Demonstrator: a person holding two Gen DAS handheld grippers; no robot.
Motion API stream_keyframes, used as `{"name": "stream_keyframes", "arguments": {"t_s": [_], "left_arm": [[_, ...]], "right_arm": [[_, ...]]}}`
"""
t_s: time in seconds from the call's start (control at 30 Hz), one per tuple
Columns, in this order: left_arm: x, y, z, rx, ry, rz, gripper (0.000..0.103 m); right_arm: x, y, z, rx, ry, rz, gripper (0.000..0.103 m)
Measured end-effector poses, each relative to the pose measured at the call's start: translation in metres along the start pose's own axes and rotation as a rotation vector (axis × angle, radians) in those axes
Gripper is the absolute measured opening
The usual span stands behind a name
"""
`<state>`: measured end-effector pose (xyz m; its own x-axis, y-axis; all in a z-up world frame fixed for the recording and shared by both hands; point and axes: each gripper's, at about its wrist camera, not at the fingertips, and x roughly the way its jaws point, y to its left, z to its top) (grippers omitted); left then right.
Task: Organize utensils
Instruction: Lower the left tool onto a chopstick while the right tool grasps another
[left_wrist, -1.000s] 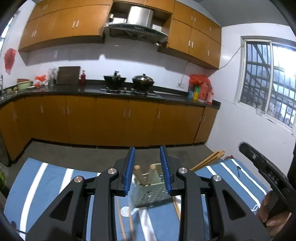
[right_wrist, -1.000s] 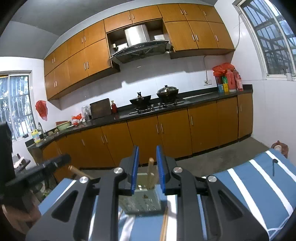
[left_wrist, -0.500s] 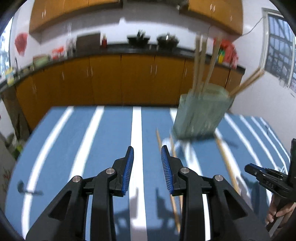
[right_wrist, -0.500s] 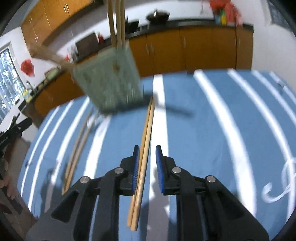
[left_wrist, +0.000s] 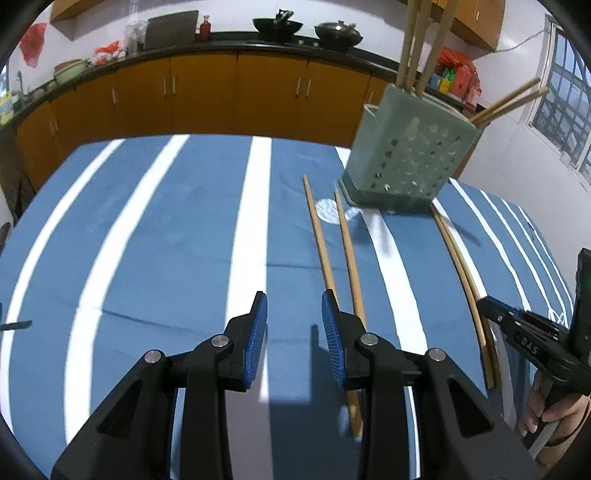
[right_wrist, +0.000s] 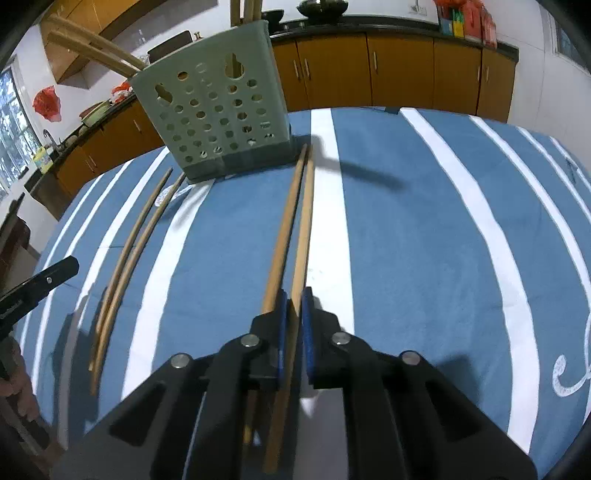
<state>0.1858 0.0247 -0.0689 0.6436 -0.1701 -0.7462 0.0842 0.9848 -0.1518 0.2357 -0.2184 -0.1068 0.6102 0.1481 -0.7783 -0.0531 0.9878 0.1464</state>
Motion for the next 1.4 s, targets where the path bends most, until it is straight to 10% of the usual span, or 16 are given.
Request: {"name": "stream_keyframes", "arguments": {"t_s": [0.13, 0.7, 1.4], "left_arm": [[0.006, -0.004, -0.005, -0.003, 0.025, -0.024, 0.031], [0.031, -0.033, -0.013, 0.091, 0.051, 0.042, 0.008], [0.023, 0.016, -0.01, 0.021, 0.012, 0.116, 0.009]], "right_arm": [[-0.001, -0.011, 0.002, 0.033, -0.028, -0.12, 0.008], [-0.009, -0.026, -0.003, 0.038, -0.039, -0.111, 0.01], [-0.005, -0.04, 0.004, 0.049, -0.049, -0.142, 0.009]]}}
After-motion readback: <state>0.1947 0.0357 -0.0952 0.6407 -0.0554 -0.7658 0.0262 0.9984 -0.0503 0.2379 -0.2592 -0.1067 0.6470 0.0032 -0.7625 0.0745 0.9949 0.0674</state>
